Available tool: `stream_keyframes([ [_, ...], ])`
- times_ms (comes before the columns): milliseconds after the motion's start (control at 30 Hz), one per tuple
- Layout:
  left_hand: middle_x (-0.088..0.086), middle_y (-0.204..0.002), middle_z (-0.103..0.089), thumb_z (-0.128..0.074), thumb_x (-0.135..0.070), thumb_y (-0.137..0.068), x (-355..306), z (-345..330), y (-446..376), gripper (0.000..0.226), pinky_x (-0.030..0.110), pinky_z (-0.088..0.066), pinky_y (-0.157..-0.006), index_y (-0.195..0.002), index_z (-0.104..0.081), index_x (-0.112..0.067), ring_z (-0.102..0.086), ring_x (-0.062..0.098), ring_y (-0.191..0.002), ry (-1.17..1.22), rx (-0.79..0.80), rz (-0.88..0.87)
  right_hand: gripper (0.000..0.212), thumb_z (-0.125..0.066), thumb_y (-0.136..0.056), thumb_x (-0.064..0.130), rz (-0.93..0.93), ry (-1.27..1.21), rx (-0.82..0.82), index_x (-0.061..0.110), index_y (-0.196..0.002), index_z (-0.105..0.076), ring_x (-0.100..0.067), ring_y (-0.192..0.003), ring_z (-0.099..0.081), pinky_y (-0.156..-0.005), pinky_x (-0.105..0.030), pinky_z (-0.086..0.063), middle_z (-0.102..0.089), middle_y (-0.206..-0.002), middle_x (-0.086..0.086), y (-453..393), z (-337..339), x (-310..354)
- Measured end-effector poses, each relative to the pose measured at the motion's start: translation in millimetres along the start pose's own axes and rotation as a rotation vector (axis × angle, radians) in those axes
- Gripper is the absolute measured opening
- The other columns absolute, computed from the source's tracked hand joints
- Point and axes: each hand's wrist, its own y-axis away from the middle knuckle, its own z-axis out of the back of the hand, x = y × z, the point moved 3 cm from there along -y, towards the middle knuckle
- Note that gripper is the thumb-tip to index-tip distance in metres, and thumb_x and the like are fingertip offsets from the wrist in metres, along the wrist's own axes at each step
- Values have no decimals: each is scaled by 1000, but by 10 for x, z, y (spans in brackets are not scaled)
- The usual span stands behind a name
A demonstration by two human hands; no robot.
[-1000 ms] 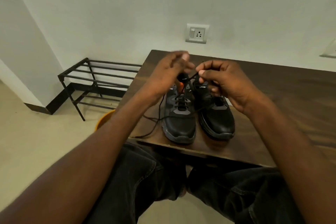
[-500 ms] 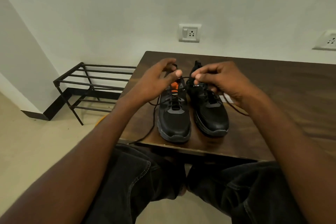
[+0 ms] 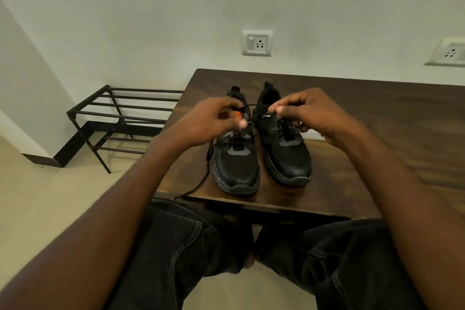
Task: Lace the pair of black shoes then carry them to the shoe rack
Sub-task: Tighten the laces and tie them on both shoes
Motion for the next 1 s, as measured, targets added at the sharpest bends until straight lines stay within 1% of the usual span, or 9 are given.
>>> stream_keyframes([
  [67, -2, -106, -77, -74, -34, -95, -155, -56, -36, 57, 17, -55, -87, -145, -52, -18, -72, 5, -100, 209, -24, -47, 16, -70, -99, 19, 11, 4, 103, 28, -102, -83, -3, -57, -53, -53, -21, -40, -79, -90, -1, 9, -142, 63],
  [133, 5, -93, -79, -72, -27, -97, -256, -117, -88, 45, 15, -54, -79, -137, -59, -15, -75, 8, -86, 261, -17, -51, 10, -77, -94, 22, 45, -35, 148, 24, -103, -82, -6, -59, -55, -50, -18, -42, -78, -87, -5, -2, -253, 142],
  [233, 7, -75, -76, -71, -19, -97, -170, -92, -108, 11, 24, -56, -80, -103, -76, -12, -72, 12, -70, 177, -7, -12, 9, -76, -94, 17, 42, -64, 8, 18, -101, -81, -6, -58, -58, -47, -17, -43, -79, -84, -2, -58, -234, 152],
  [333, -1, -75, -77, -75, -19, -93, 93, -23, -76, 8, 37, -57, -93, -86, -77, -17, -74, 7, -77, -42, 41, 84, 8, -74, -95, 12, -22, -63, -111, 16, -99, -80, -6, -59, -61, -48, -18, -43, -79, -85, -2, -92, -143, 24],
  [433, -2, -92, -78, -78, -17, -90, 176, 21, -17, 9, 31, -57, -91, -98, -78, -17, -73, 7, -91, 74, 59, 105, 15, -67, -100, 9, -44, -6, -38, 18, -101, -80, -8, -65, -65, -51, -20, -43, -80, -90, -2, -89, -209, -18],
  [533, 2, -96, -80, -70, -21, -97, 115, 26, -30, 14, 13, -50, -62, -109, -75, -15, -74, 10, -85, 295, 20, 120, 13, -68, -99, 9, -14, 6, 38, 16, -105, -78, -13, -68, -70, -51, -22, -44, -81, -89, -2, -89, -375, 57],
  [800, 14, -82, -76, -71, -9, -95, 195, -63, -144, 15, 20, -54, -56, -103, -75, 3, -69, 16, -68, 543, -96, 231, 6, -73, -96, 6, 77, -107, -76, 6, -102, -75, -3, -57, -67, -46, -11, -44, -79, -85, -10, -199, -625, 119],
  [867, 11, -74, -72, -72, -8, -94, 257, -64, -149, 13, 22, -56, -58, -99, -75, 4, -65, 12, -61, 489, -137, 248, 11, -70, -98, 8, 102, 1, -97, 13, -105, -76, -3, -65, -69, -55, -13, -48, -79, -90, -5, -266, -675, 60],
  [1000, 16, -78, -72, -73, -18, -93, 363, -73, -143, 18, 21, -48, -56, -85, -76, -3, -57, 7, -58, 135, -213, 206, 45, -67, -95, 5, 233, 569, 2, 35, -129, -70, -12, -97, -61, -85, -29, -50, -63, -110, 6, -382, -806, -69],
])
